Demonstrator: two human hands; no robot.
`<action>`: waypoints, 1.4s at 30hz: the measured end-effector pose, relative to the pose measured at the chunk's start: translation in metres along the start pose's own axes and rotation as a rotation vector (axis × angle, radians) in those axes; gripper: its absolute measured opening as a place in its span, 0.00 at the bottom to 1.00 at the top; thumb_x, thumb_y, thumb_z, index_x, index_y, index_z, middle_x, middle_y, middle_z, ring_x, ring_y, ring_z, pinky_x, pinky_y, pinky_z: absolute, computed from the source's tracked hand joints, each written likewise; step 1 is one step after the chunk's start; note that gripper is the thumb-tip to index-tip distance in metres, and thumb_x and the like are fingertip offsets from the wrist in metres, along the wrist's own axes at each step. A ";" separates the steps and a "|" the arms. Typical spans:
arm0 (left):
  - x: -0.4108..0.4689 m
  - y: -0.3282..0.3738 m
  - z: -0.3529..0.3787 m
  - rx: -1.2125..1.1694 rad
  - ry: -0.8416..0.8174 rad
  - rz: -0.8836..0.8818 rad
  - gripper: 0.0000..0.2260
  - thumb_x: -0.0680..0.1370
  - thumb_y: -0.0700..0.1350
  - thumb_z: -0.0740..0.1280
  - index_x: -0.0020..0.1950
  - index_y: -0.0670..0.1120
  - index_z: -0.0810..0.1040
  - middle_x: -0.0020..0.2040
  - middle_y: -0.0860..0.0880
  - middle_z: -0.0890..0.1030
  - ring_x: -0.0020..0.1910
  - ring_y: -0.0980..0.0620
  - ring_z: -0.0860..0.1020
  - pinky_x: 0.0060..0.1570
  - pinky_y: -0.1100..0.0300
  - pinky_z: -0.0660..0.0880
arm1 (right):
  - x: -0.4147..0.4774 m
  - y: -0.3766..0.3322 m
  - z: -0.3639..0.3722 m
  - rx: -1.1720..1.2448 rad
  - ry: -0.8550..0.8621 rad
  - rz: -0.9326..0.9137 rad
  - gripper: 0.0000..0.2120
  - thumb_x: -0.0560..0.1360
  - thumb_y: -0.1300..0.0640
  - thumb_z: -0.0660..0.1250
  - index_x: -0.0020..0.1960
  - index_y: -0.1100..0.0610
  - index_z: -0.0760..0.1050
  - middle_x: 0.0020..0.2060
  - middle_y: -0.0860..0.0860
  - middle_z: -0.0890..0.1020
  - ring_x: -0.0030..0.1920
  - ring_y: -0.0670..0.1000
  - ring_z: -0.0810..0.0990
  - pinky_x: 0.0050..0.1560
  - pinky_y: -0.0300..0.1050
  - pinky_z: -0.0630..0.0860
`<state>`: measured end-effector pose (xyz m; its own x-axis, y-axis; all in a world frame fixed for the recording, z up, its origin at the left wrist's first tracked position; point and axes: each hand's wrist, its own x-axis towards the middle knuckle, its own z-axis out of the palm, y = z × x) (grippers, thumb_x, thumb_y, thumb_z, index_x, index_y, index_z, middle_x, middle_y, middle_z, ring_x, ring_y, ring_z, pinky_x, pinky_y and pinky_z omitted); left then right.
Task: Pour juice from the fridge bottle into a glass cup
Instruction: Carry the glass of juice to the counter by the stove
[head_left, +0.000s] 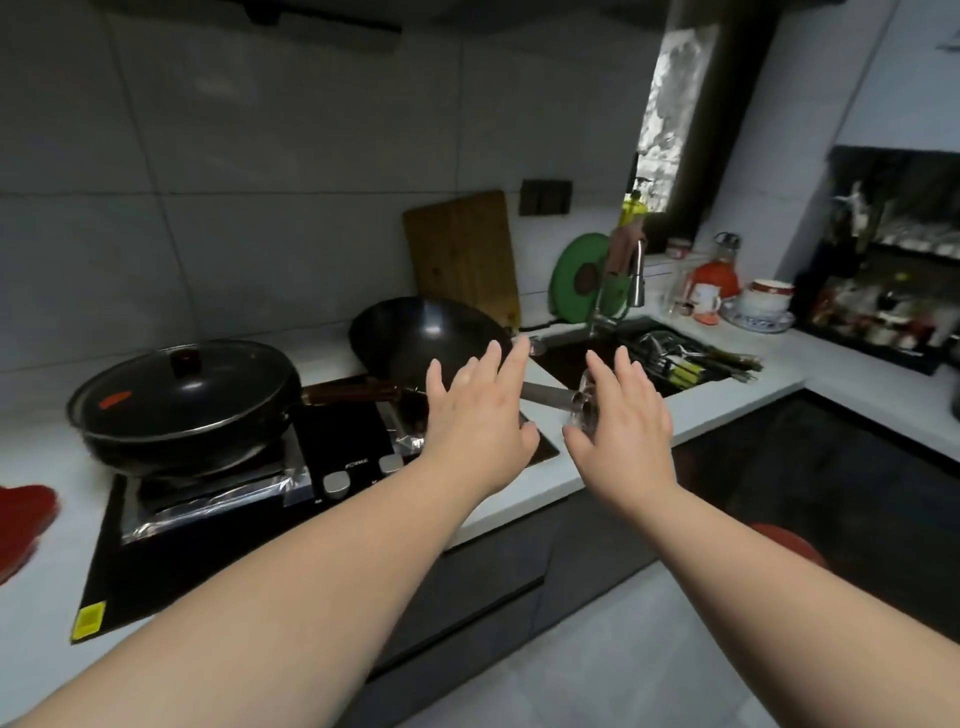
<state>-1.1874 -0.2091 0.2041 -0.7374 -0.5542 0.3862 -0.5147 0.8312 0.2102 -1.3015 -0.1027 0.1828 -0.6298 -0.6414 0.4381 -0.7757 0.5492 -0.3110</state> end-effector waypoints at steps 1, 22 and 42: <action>0.010 0.002 0.006 -0.033 0.006 0.000 0.36 0.77 0.55 0.63 0.78 0.54 0.46 0.78 0.49 0.56 0.75 0.47 0.59 0.73 0.40 0.44 | 0.006 0.008 0.004 -0.005 -0.024 0.007 0.37 0.76 0.51 0.67 0.79 0.49 0.52 0.79 0.54 0.52 0.78 0.55 0.49 0.76 0.56 0.50; 0.287 0.132 0.236 -0.292 -0.216 -0.474 0.37 0.76 0.58 0.62 0.78 0.55 0.44 0.79 0.44 0.50 0.77 0.41 0.49 0.71 0.36 0.40 | 0.238 0.280 0.141 0.003 -0.497 0.000 0.52 0.66 0.39 0.73 0.79 0.44 0.44 0.78 0.52 0.56 0.78 0.57 0.53 0.75 0.54 0.53; 0.235 0.117 0.350 -0.208 0.043 -0.607 0.32 0.75 0.58 0.52 0.78 0.51 0.52 0.69 0.48 0.72 0.72 0.50 0.64 0.71 0.45 0.34 | 0.290 0.339 0.246 0.455 -0.600 -0.398 0.58 0.54 0.35 0.79 0.77 0.43 0.54 0.70 0.50 0.72 0.77 0.50 0.58 0.75 0.57 0.40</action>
<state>-1.5741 -0.2575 0.0052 -0.3215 -0.9299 0.1784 -0.7359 0.3640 0.5709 -1.7567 -0.2345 -0.0032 -0.1220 -0.9869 0.1051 -0.8036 0.0361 -0.5940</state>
